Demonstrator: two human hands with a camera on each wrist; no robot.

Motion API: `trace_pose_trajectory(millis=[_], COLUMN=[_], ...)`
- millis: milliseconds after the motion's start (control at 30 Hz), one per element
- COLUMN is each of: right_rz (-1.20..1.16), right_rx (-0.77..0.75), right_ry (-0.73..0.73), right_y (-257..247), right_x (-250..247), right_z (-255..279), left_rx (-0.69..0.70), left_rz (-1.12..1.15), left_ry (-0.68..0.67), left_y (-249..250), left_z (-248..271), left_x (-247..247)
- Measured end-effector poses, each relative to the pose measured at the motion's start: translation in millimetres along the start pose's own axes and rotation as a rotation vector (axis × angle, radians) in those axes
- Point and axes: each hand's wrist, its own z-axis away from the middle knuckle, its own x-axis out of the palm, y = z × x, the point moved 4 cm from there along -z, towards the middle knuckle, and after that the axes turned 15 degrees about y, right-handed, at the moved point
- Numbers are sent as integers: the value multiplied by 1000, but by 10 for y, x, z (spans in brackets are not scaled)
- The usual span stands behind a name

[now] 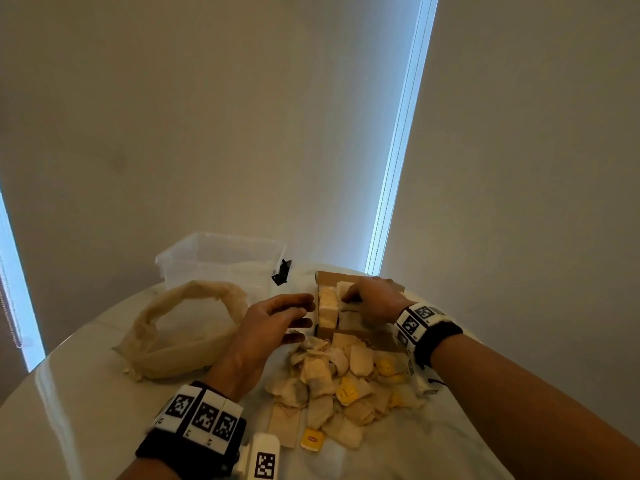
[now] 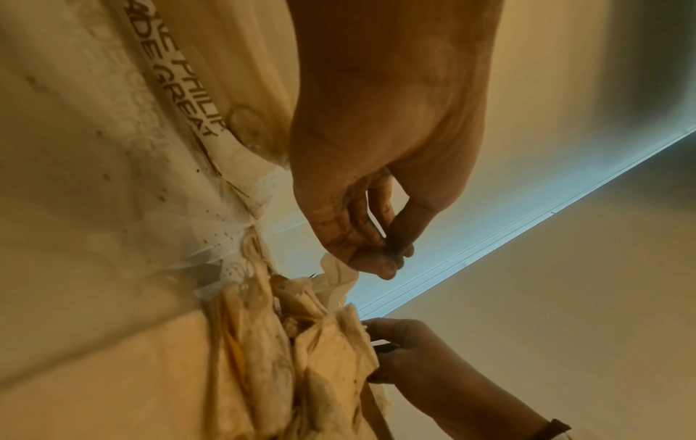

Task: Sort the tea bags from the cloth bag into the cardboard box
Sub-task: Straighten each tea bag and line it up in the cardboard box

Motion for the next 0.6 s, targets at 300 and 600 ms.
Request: trace_pose_trajectory(millis=[300, 600], right_rz=[-143, -280], right_rx=[120, 101], right_ry=[83, 137], right_y=[136, -71], right_x=[-166, -303], right_z=[40, 226], left_rx=[1, 57], left_rz=[7, -21], left_ry=[15, 34], left_y=[22, 152], left_z=[10, 70], left_x=[3, -23])
